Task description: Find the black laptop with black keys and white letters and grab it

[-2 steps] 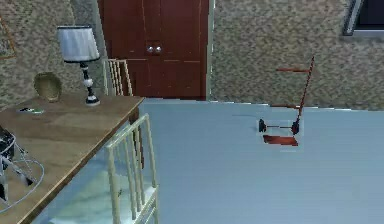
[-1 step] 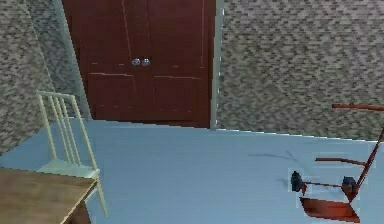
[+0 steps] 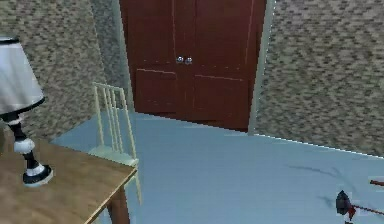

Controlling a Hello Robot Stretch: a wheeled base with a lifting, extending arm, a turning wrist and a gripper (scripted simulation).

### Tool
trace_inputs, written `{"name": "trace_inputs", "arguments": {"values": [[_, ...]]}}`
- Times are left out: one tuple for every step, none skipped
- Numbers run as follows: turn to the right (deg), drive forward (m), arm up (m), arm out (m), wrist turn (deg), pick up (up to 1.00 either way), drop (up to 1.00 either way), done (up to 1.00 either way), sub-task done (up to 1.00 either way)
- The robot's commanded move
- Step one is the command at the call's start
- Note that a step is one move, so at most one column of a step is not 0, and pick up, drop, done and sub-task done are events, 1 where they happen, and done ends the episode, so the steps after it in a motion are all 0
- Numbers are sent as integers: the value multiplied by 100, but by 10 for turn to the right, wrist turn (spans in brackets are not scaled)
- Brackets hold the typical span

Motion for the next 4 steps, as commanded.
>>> {"name": "trace_inputs", "arguments": {"values": [[0, 80, 0, 0, 0, 0, 0, 0, 0], [-150, 0, 0, 0, 0, 0, 0, 0, 0], [0, 45, 0, 0, 0, 0, 0, 0, 0], [-240, 0, 0, 0, 0, 0, 0, 0, 0]]}}
